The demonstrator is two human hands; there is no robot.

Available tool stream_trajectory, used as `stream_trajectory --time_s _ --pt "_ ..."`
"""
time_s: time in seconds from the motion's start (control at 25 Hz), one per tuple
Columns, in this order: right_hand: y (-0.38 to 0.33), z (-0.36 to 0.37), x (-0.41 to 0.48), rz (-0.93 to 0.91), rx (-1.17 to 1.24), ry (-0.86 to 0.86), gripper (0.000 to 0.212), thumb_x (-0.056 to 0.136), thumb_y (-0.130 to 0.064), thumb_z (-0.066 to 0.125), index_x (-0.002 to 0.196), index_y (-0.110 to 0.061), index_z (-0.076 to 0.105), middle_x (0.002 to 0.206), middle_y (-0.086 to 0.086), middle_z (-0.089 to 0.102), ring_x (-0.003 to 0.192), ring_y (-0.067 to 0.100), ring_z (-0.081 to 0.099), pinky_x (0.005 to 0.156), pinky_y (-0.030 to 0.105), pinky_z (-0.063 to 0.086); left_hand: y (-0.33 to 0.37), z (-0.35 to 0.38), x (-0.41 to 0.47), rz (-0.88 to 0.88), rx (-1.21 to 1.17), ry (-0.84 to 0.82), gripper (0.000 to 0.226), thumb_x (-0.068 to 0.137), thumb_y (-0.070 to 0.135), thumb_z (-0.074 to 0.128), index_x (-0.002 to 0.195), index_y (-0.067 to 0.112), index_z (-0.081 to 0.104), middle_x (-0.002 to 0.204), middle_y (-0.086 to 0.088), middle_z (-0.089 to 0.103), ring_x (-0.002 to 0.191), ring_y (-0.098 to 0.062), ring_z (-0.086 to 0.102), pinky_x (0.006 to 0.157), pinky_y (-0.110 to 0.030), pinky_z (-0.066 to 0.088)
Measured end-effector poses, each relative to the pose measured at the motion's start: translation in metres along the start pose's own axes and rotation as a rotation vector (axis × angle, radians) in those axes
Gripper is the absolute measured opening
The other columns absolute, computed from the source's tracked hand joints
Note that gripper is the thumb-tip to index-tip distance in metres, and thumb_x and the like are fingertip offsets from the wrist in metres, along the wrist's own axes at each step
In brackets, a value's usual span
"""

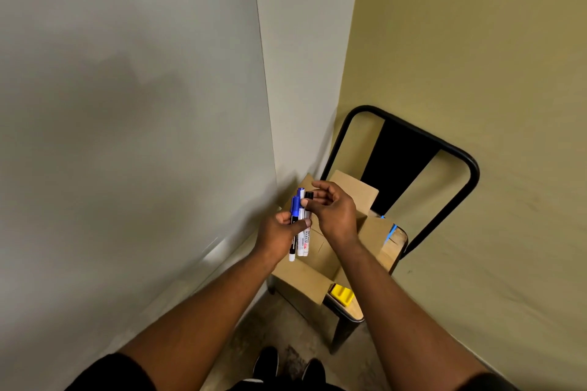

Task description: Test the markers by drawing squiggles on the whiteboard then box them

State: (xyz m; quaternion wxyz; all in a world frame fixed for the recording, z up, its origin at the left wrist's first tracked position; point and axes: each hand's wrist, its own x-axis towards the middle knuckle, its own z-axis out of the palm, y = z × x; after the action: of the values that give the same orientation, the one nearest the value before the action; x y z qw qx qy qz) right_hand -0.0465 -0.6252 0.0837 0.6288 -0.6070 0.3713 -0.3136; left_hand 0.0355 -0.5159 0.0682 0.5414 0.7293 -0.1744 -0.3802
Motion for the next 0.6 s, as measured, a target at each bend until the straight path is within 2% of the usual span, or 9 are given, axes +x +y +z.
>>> stream_trajectory --time_s 0.16,0.28,0.4,0.52,0.6 --pt "0.005 0.013 -0.019 0.02 0.066 -0.07 0.034 0.083 -0.006 0.078 0.114 -0.016 0.067 0.092 0.004 0.072 0.086 0.014 0.072 0.077 0.028 0.059 -0.003 -0.008 -0.028 -0.013 -0.107 0.094 0.019 0.083 0.019 0.078 0.101 0.015 0.075 0.09 -0.001 0.077 0.083 -0.018 0.074 0.087 -0.04 0.058" --pt "0.017 0.029 -0.045 0.024 0.084 -0.108 0.019 0.092 -0.017 0.07 0.11 -0.014 0.07 0.093 0.004 0.075 0.088 0.019 0.072 0.077 0.032 0.058 -0.009 -0.014 -0.053 0.006 -0.145 0.174 0.019 0.085 0.016 0.075 0.103 0.015 0.074 0.087 0.001 0.077 0.08 -0.014 0.074 0.073 -0.025 0.058" --pt "0.034 0.037 -0.078 0.058 0.11 -0.135 0.018 0.1 -0.025 0.059 0.109 -0.016 0.072 0.098 0.003 0.075 0.093 0.023 0.071 0.082 0.039 0.057 -0.016 -0.018 -0.079 0.056 -0.227 0.232 0.017 0.085 0.013 0.074 0.102 0.014 0.074 0.088 -0.002 0.077 0.081 -0.016 0.074 0.069 -0.022 0.055" --pt "0.043 0.042 -0.108 0.136 0.196 -0.165 0.02 0.101 -0.019 0.056 0.111 -0.011 0.071 0.1 0.008 0.075 0.088 0.022 0.07 0.073 0.033 0.056 -0.015 -0.027 -0.099 0.083 -0.289 0.333 0.015 0.085 0.015 0.075 0.1 0.014 0.075 0.086 -0.002 0.077 0.077 -0.014 0.073 0.062 -0.018 0.052" --pt "0.041 0.048 -0.13 0.24 0.294 -0.217 0.019 0.1 -0.014 0.057 0.111 -0.01 0.071 0.101 0.016 0.073 0.082 0.026 0.067 0.065 0.032 0.055 -0.017 -0.04 -0.113 0.088 -0.348 0.389 0.013 0.084 0.016 0.076 0.097 0.015 0.075 0.084 -0.003 0.077 0.074 -0.015 0.073 0.062 -0.022 0.053"
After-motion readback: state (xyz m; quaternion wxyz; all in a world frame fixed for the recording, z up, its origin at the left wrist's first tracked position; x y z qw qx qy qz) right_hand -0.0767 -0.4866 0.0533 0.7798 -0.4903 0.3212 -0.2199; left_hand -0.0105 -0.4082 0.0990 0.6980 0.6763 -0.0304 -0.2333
